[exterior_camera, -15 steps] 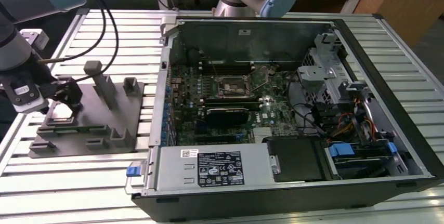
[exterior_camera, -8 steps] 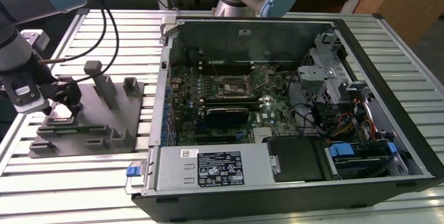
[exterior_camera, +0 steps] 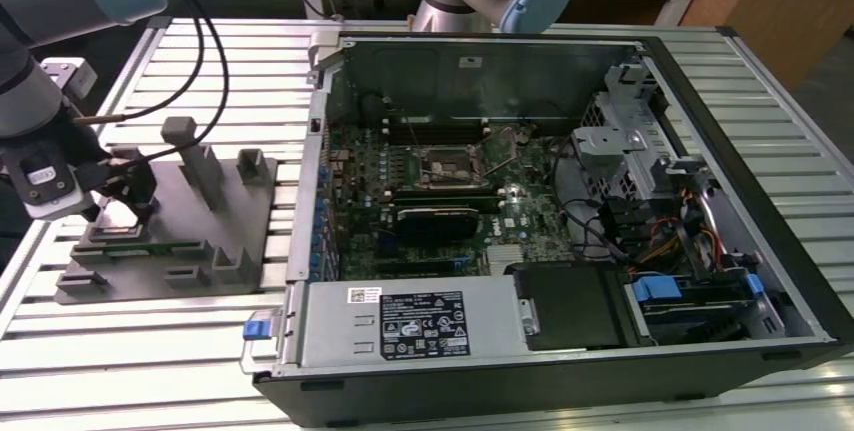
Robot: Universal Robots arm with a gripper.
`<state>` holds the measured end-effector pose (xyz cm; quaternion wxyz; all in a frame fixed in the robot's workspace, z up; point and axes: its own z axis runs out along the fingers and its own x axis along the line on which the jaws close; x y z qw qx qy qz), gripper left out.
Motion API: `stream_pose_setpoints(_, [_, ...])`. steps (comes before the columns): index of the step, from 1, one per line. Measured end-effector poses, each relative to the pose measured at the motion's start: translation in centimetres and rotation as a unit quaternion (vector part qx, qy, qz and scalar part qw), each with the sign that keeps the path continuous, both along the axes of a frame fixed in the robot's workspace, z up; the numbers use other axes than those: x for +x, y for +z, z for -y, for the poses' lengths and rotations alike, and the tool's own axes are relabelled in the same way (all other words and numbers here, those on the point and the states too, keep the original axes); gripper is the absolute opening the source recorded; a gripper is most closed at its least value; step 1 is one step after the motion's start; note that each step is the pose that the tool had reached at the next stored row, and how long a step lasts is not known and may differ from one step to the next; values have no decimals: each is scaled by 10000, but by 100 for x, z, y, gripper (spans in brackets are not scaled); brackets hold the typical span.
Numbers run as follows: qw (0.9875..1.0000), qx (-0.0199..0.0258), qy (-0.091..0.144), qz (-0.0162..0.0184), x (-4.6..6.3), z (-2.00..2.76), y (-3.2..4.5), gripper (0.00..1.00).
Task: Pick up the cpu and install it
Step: 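Pick up the cpu and move it towards the insertion slot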
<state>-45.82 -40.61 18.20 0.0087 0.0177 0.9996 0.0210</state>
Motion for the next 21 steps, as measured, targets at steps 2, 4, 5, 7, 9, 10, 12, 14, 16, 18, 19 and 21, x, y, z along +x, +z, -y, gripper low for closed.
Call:
stream_pose_setpoints(2, [10000, 0, -11, 0, 0, 0, 2, 67])
stream_pose_setpoints(4, [10000, -1, -12, 1, 0, 1, 4, 67])
stream_pose_setpoints(5, [10000, -4, -12, 0, 0, 1, 5, 67])
stream_pose_setpoints(7, [10000, -6, -10, -1, 0, 2, 5, 67])
stream_pose_setpoints(9, [10000, -7, 2, -1, 0, 7, 5, 67])
stream_pose_setpoints(10, [10000, -6, 6, 0, 0, 7, 4, 67])
stream_pose_setpoints(12, [10000, -6, 10, 0, 3, 8, 3, 67])
stream_pose_setpoints(14, [10000, -6, 11, 0, 7, 8, 3, 66])
stream_pose_setpoints(16, [10000, -6, 11, -1, 10, 8, 5, 59])
stream_pose_setpoints(18, [10000, -6, 11, -1, 11, 8, 6, 59])
stream_pose_setpoints(19, [10000, -6, 11, 0, 11, 8, 6, 59])
stream_pose_setpoints(21, [10000, -6, 11, -1, 11, 8, 6, 59])
